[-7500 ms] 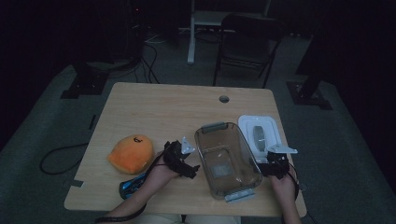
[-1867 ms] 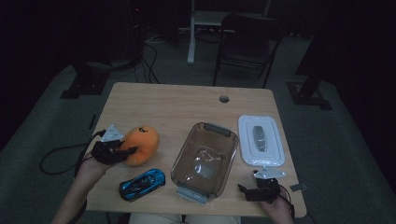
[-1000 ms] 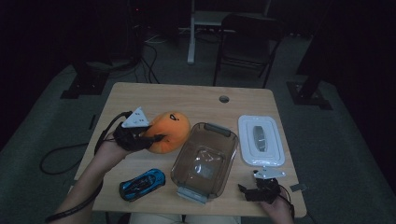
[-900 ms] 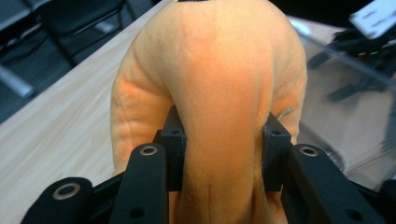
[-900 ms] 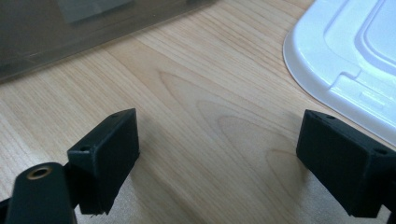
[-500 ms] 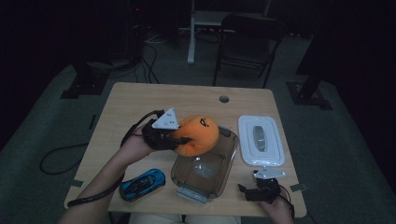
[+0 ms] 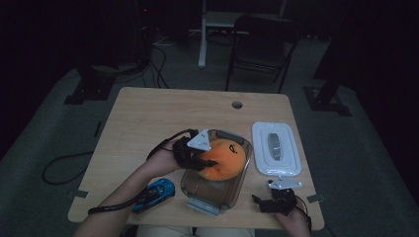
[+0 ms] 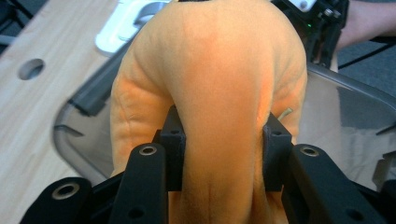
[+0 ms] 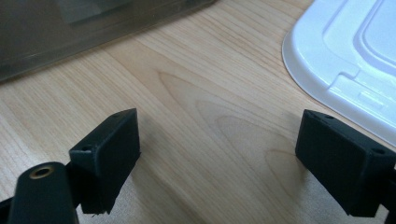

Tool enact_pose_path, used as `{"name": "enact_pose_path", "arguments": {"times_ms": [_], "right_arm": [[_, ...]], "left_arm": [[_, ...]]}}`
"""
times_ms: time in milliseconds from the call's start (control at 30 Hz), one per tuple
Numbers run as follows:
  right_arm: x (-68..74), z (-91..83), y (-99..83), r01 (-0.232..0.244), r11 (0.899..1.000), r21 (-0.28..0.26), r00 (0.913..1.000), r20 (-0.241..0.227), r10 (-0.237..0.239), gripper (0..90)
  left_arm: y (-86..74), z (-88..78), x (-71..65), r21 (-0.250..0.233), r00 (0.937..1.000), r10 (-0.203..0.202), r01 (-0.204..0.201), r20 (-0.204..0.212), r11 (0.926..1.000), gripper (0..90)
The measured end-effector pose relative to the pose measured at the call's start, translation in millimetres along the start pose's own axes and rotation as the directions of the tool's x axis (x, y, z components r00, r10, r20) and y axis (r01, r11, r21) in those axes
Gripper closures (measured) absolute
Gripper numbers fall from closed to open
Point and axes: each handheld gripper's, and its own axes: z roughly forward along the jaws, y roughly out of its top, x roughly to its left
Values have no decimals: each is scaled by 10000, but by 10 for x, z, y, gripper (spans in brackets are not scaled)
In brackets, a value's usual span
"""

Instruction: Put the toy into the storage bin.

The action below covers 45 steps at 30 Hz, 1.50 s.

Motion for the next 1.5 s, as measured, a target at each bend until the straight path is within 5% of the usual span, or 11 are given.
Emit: {"name": "enact_pose_path", "arguments": {"times_ms": [800,1500], "right_arm": [[-1,0,0,6,10000,4,10000,5,-6,135],[-1,0,0,5,10000,1,10000,10,-5,135]], "left_arm": [[-90,279,0,999,9987,-352,314,358,9945,638],[-24,477,1,2147,9973,-668,586,313,9749,575]]}}
